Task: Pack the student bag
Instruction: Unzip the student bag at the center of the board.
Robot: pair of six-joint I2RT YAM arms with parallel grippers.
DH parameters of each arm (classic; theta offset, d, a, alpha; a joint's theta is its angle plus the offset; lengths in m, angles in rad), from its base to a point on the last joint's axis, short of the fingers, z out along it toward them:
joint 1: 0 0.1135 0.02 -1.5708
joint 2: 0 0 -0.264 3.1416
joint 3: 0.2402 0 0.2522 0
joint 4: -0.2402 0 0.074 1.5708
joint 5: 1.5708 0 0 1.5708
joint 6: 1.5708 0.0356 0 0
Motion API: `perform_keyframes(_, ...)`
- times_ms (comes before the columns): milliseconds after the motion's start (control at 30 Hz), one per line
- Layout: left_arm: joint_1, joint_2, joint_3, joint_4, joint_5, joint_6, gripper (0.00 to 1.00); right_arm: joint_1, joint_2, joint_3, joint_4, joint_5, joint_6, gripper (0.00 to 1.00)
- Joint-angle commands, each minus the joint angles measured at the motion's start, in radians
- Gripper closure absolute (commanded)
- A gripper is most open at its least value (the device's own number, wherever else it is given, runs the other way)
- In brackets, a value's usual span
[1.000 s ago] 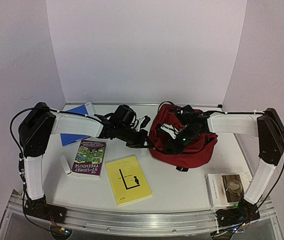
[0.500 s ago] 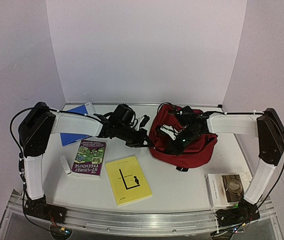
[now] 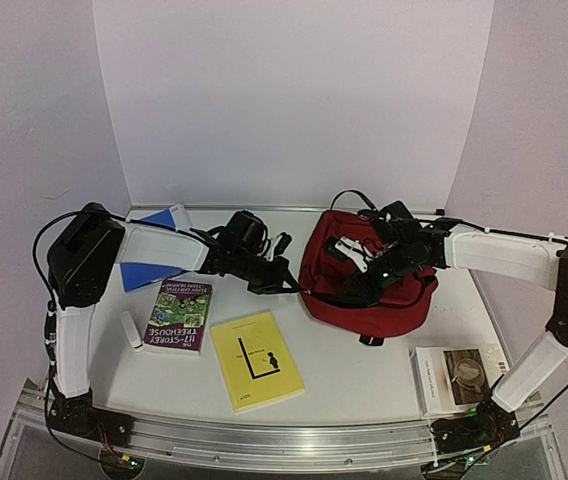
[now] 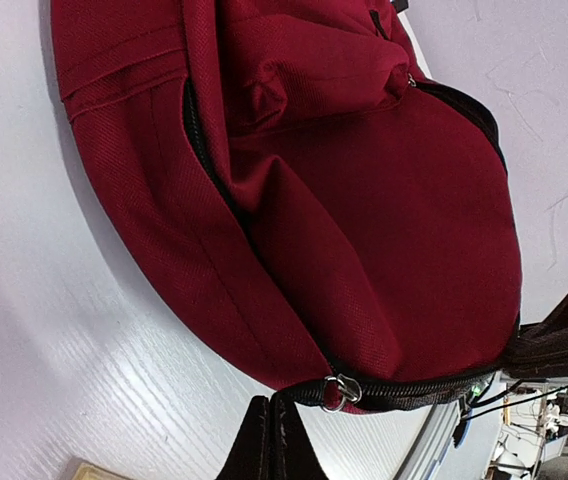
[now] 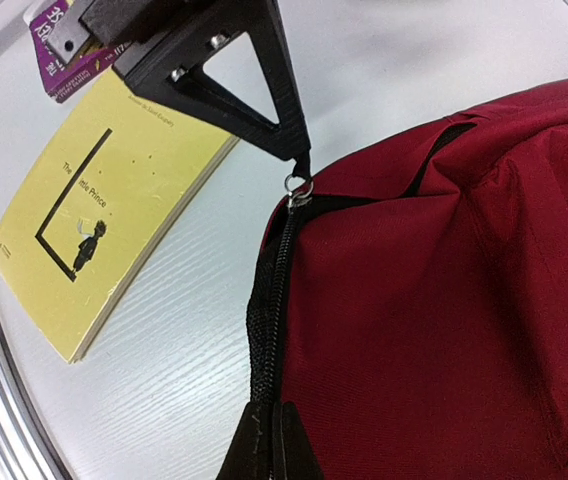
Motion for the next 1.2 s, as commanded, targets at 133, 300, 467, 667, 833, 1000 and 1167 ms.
perform_keyframes(133, 0.051, 0.061, 0.12, -0.009, -0.034, 0.004, 1.0, 0.004, -0.099, -0.06, -0.087, 0.017, -0.028, 1.0)
perform_keyframes(300, 0.071, 0.102, 0.19, -0.034, -0.034, 0.015, 1.0, 0.004, -0.155, -0.095, -0.117, 0.001, -0.044, 1.0)
perform_keyframes(467, 0.089, 0.139, 0.237, -0.061, -0.039, 0.025, 1.0, 0.004, -0.218, -0.128, -0.139, -0.022, -0.044, 1.0)
perform_keyframes(667, 0.109, 0.169, 0.284, -0.078, -0.039, 0.037, 1.0, 0.004, -0.27, -0.147, -0.156, -0.032, -0.04, 1.0)
perform_keyframes(833, 0.129, 0.196, 0.334, -0.085, -0.036, 0.038, 1.0, 0.004, -0.268, -0.14, -0.163, -0.049, -0.041, 1.0)
perform_keyframes(1000, 0.151, 0.273, 0.473, -0.149, -0.038, 0.049, 1.0, 0.004, -0.202, -0.084, -0.156, -0.096, -0.04, 1.0)
perform_keyframes(1167, 0.16, 0.325, 0.571, -0.202, -0.048, 0.036, 0.97, 0.004, -0.077, 0.072, -0.11, -0.127, 0.001, 1.0)
